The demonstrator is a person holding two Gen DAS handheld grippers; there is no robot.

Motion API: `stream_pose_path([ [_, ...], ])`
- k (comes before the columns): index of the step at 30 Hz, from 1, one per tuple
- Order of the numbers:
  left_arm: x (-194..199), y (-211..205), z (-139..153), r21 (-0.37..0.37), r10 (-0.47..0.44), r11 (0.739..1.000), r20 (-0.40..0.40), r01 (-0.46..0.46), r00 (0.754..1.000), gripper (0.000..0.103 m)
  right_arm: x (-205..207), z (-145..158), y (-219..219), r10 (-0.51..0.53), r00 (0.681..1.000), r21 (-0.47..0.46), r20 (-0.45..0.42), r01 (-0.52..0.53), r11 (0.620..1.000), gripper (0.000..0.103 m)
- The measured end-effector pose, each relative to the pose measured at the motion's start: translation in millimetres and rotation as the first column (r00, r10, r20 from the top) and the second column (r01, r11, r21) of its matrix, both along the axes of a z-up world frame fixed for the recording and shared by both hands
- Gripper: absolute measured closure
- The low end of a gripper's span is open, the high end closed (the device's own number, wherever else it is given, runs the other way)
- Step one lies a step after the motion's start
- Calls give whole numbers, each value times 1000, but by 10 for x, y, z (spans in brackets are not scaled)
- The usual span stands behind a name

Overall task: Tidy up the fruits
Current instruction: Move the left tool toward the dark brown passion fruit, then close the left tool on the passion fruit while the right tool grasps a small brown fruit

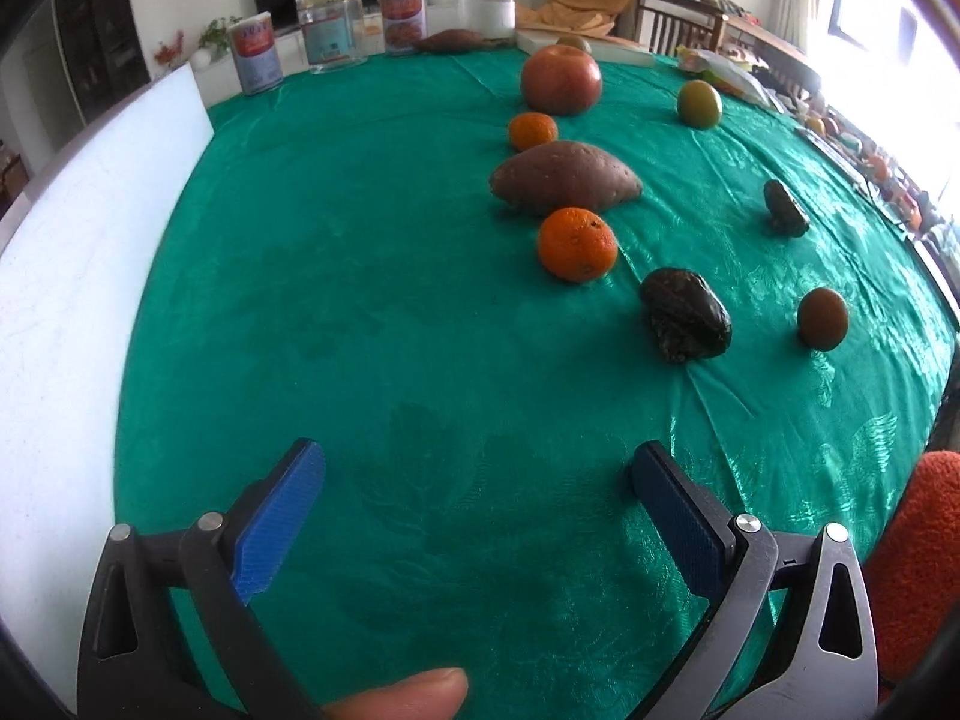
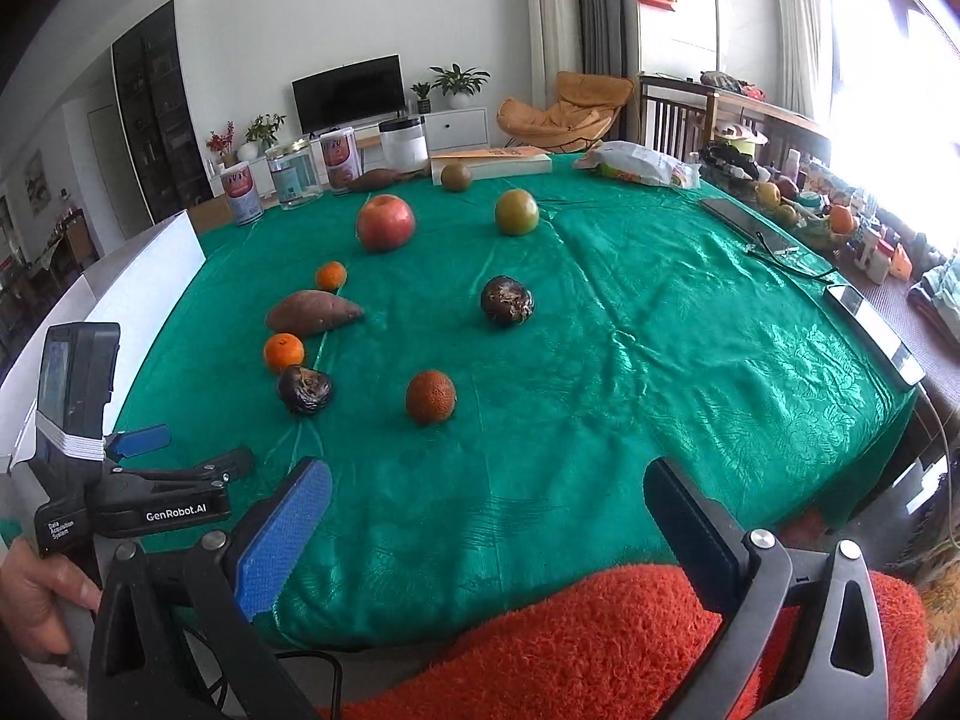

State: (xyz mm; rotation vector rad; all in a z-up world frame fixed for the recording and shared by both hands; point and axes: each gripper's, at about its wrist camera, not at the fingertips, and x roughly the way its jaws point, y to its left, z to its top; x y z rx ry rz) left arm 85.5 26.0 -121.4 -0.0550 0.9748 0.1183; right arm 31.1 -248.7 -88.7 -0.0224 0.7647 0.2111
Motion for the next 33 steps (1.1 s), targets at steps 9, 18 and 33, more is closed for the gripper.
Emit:
stream_pose_path([
  [9,93,11,-22,-10,-15,1000,17,15,1000,0,30,-30,-23,-6,1000,21,-17,6,1000,0],
  [18,334,157,215,-262,-73,962,17,75,997,3,10,-25,-27,1,1000,25,-12,0,1000,0],
  [33,632,-540,146,-143,-218,966,-14,214,976,49,0,-22,-78,-3,1000,50,-13,4,999,0],
])
